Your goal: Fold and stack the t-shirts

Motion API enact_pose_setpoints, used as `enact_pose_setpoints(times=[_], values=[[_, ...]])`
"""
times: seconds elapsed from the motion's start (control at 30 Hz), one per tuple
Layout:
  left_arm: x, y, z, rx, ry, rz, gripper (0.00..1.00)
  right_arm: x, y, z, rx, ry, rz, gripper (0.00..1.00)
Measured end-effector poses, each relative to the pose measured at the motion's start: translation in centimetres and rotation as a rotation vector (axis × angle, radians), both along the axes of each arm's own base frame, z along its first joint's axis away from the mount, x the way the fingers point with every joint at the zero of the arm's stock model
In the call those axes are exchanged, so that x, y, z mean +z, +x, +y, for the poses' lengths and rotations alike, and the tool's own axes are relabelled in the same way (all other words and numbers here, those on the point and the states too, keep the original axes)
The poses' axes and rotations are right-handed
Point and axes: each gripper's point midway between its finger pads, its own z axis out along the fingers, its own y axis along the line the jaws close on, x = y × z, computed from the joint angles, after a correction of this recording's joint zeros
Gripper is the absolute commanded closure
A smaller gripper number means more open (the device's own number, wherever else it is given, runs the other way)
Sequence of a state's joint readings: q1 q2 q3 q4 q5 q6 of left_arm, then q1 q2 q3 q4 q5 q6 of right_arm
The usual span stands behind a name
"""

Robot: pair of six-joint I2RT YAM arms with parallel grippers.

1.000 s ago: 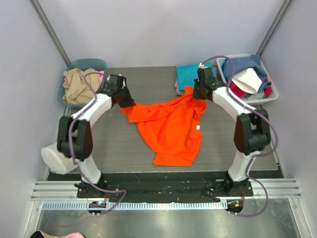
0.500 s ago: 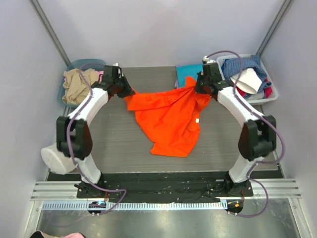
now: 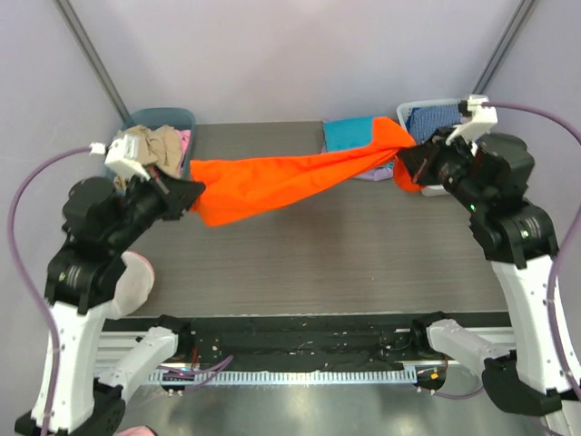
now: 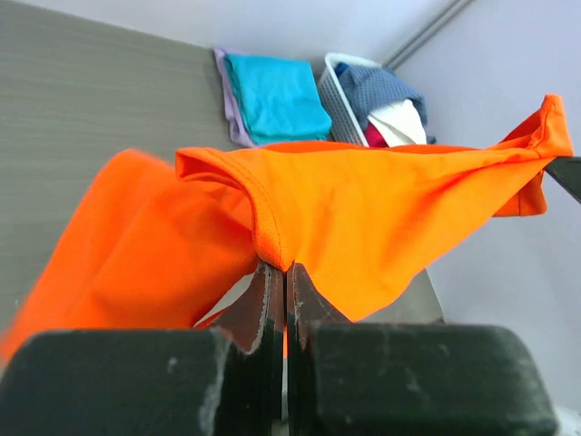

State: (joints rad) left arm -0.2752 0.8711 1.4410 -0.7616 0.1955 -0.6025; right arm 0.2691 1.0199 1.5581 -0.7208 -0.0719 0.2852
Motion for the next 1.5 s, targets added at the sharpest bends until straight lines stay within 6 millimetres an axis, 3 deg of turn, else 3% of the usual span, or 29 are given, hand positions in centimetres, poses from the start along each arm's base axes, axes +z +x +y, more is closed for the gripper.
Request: enact_pose_setpoints(times=[0.23, 0.33, 0.43, 0.5, 0.6, 0.67, 0.73, 0.8, 0.9, 0.97, 1.07, 1.2, 1.5], values=[[-0.1, -8.7, 1.5, -0.026, -0.081, 0.012, 1.00, 3.4, -8.5, -0.2, 0.120, 0.022, -0.045, 0.99], [0.2, -10.6, 1.7, -0.032, -0.121, 0.003, 1.00, 5.0, -11.5, -0.4, 0.156, 0.045, -0.104, 0.99], [-0.4, -10.2, 1.6, -0.028, -0.139, 0.011, 1.00, 5.6, -13.0, -0.7, 0.159, 0.069, -0.155, 0.99], [-2.3, -7.5, 1.0, -0.013, -0.131, 0.052, 1.00, 4.7, -11.6, -0.4, 0.150, 0.076, -0.154, 0.99], [-7.3, -1.2, 0.1, 0.045, -0.070, 0.188, 1.00, -0.7, -5.4, 0.9, 0.113, 0.059, -0.030, 0.99], [-11.6, 4.0, -0.6, 0.084, -0.009, 0.295, 1.00, -6.1, -0.2, 1.9, 0.085, 0.030, 0.090, 0.99], [-16.0, 8.9, -1.3, 0.114, 0.051, 0.377, 1.00, -12.7, 4.5, 2.8, 0.056, -0.009, 0.224, 0.99], [-20.7, 12.5, -1.8, 0.131, 0.106, 0.456, 1.00, -20.4, 8.4, 3.5, 0.033, -0.051, 0.379, 0.99], [-27.4, 16.1, -2.3, 0.148, 0.171, 0.563, 1.00, -29.1, 11.0, 3.8, 0.010, -0.089, 0.549, 0.99], [-30.7, 17.9, -2.6, 0.149, 0.201, 0.609, 1.00, -32.7, 12.4, 3.8, -0.004, -0.100, 0.601, 0.99], [-34.2, 21.0, -3.2, 0.149, 0.223, 0.637, 1.00, -35.2, 14.0, 3.8, -0.020, -0.104, 0.623, 0.99], [-36.3, 24.2, -3.8, 0.140, 0.242, 0.631, 1.00, -36.2, 16.7, 3.9, -0.039, -0.098, 0.595, 0.99], [-34.6, 29.2, -2.7, 0.159, 0.256, 0.542, 1.00, -34.4, 19.6, 1.2, -0.196, -0.148, 0.510, 0.99]])
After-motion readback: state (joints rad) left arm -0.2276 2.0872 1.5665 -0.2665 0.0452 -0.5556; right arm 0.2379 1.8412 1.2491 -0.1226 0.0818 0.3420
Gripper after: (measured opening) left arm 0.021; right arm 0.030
